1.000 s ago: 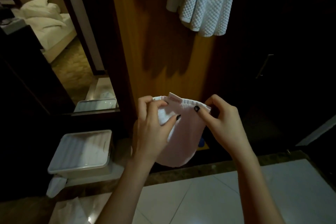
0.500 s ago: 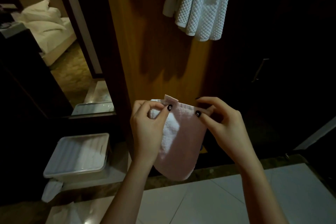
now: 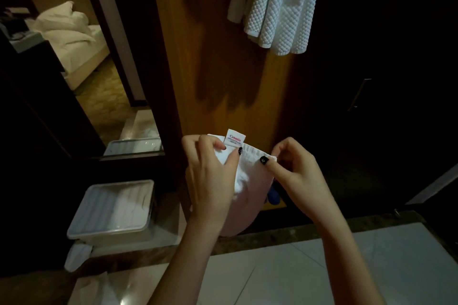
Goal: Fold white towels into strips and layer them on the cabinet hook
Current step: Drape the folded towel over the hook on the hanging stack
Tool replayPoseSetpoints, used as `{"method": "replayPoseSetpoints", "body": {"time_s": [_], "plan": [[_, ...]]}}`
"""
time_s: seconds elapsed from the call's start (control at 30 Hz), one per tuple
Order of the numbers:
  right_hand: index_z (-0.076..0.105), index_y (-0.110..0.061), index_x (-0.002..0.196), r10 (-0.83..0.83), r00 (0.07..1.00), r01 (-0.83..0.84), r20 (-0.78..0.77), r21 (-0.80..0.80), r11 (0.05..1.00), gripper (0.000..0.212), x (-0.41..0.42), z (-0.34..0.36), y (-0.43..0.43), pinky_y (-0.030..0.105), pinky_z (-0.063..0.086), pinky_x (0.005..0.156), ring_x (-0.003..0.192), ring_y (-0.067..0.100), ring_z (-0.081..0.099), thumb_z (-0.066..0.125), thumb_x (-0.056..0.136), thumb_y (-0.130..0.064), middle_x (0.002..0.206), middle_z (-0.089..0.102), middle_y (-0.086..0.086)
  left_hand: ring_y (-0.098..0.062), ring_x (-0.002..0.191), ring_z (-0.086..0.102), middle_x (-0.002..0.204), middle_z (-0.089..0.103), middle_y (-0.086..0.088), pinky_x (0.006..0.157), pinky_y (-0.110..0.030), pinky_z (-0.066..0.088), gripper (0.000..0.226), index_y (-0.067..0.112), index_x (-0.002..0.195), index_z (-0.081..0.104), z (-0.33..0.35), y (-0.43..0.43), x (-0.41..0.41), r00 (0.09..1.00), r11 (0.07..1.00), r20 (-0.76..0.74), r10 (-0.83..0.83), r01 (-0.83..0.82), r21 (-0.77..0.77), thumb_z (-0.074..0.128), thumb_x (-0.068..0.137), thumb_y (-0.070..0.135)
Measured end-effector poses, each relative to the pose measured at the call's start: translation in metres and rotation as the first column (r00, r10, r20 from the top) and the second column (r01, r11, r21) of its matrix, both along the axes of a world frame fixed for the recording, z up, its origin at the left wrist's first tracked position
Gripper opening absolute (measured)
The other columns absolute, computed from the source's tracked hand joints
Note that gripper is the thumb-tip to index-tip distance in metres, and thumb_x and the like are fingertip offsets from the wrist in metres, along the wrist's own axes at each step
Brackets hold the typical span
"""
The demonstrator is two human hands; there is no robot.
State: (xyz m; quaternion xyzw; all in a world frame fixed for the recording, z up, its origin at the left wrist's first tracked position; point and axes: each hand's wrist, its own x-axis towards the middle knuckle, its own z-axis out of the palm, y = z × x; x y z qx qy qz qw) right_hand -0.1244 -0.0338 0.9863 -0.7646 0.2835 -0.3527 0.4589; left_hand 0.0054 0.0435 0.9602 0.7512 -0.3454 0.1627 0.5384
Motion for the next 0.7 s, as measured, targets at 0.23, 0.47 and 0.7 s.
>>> {"method": "replayPoseSetpoints", "body": {"time_s": [0.23,0.47,0.7], "plan": [[0.074,-0.020,0.087,0.060,0.989,-0.069,0.135,0.067,0.995,0.016,-0.002,0.014,0.000,0.014,0.049,0.060,0.070,0.004,0.066,0.067,0.088,-0.006,0.083,0.072,-0.007,0.016,0.112,0.041,0.118,0.039,0.016,0.093,0.000,0.033,0.042,0.028,0.110,0.058,-0.001,0.019,0.025,0.925,0.932,-0.123,-0.359,0.363,0.014,0.075,0.080,0.004],[0.070,-0.027,0.084,-0.041,0.993,0.051,0.108,-0.090,0.995,0.043,0.000,0.013,-0.002,0.014,0.048,0.078,0.093,0.002,0.062,0.048,0.091,0.009,0.092,0.065,-0.009,0.010,0.116,0.034,0.129,0.029,0.015,0.092,0.007,0.026,0.047,0.019,0.123,0.053,0.002,0.020,0.019,0.959,0.951,0.010,-0.285,0.281,0.132,0.074,0.082,0.009],[0.062,-0.027,0.120,-0.020,0.999,0.021,0.039,-0.027,0.999,0.037,0.000,0.012,0.008,0.011,0.048,0.083,0.104,-0.002,0.058,0.058,0.093,-0.003,0.111,0.059,-0.012,-0.005,0.111,0.050,0.125,0.054,-0.001,0.090,0.000,0.036,0.030,0.011,0.118,0.064,0.008,0.019,0.013,0.949,0.950,0.057,-0.310,0.307,0.054,0.066,0.089,0.003]]}}
